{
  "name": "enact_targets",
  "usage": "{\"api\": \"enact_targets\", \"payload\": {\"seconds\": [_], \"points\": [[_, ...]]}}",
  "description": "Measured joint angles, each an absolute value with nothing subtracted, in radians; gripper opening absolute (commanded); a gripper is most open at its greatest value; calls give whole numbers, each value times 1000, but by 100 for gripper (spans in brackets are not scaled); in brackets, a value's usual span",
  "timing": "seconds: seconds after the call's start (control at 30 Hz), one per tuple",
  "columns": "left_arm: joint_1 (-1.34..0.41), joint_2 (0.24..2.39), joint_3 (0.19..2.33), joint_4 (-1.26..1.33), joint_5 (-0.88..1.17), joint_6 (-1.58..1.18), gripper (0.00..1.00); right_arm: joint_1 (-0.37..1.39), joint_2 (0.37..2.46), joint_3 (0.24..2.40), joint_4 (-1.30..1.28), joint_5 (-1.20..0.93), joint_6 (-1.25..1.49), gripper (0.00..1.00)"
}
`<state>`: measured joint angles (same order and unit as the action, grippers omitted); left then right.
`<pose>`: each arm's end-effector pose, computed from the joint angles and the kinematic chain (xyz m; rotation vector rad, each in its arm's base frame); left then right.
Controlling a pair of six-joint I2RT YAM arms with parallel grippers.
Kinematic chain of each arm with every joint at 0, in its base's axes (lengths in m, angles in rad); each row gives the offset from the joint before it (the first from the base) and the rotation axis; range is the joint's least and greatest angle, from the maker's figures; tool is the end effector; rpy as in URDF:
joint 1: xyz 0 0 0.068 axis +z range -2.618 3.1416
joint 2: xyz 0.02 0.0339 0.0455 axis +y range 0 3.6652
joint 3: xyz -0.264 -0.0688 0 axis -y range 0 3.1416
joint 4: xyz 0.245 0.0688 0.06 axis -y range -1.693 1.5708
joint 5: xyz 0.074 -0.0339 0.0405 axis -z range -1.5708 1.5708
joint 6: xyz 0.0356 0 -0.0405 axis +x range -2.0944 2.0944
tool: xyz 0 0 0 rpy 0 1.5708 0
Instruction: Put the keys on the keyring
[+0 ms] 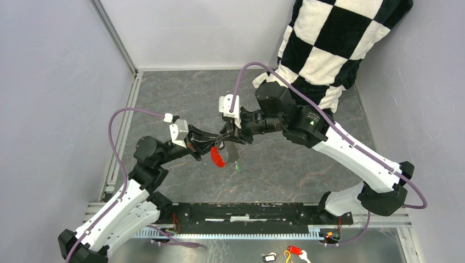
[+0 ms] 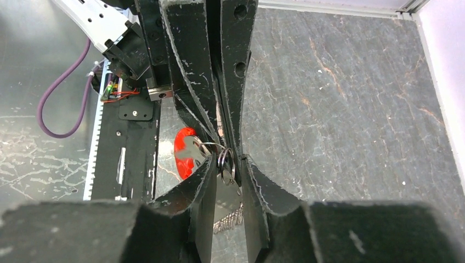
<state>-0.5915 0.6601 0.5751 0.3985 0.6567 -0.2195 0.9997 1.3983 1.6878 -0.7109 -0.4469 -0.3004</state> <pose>0.1189 -0.1061 0.3459 0.8232 1.1429 -1.0913 0.1434 0.2516 0.4576 -1.4724 1.4410 0.8873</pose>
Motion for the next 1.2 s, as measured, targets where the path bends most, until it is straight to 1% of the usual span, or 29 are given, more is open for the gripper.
{"api": "enact_targets", "payload": {"seconds": [0.07, 0.2, 0.27, 0.37, 0.53, 0.57, 0.63, 0.77, 0.83, 0.9, 0.97, 1.13, 1.2], "points": [[-591, 661, 575, 390, 656, -220, 2, 1000, 1396, 1666, -697, -448, -292, 21], [-590, 661, 575, 388, 656, -220, 2, 1000, 1391, 1654, -687, -456, -281, 6], [-591, 661, 575, 389, 656, -220, 2, 1000, 1387, 1651, -679, -455, -276, 3], [-591, 660, 575, 390, 656, -220, 2, 1000, 1379, 1638, -662, -452, -269, 0], [-591, 658, 575, 390, 657, -220, 2, 1000, 1370, 1626, -648, -450, -260, 0], [-591, 657, 575, 390, 656, -219, 2, 1000, 1370, 1625, -646, -450, -258, 1], [-591, 656, 575, 390, 656, -219, 2, 1000, 1367, 1623, -645, -451, -256, 9], [-591, 651, 575, 390, 656, -219, 2, 1000, 1366, 1623, -644, -455, -249, 16], [-591, 649, 575, 390, 655, -219, 2, 1000, 1366, 1623, -645, -455, -247, 16], [-591, 647, 575, 390, 654, -219, 2, 1000, 1366, 1623, -645, -456, -247, 11], [-591, 645, 575, 390, 654, -219, 2, 1000, 1365, 1623, -648, -463, -244, 10], [-591, 644, 575, 390, 654, -219, 2, 1000, 1365, 1623, -654, -466, -239, 18], [-591, 643, 575, 390, 654, -219, 2, 1000, 1365, 1626, -665, -467, -235, 19]]}}
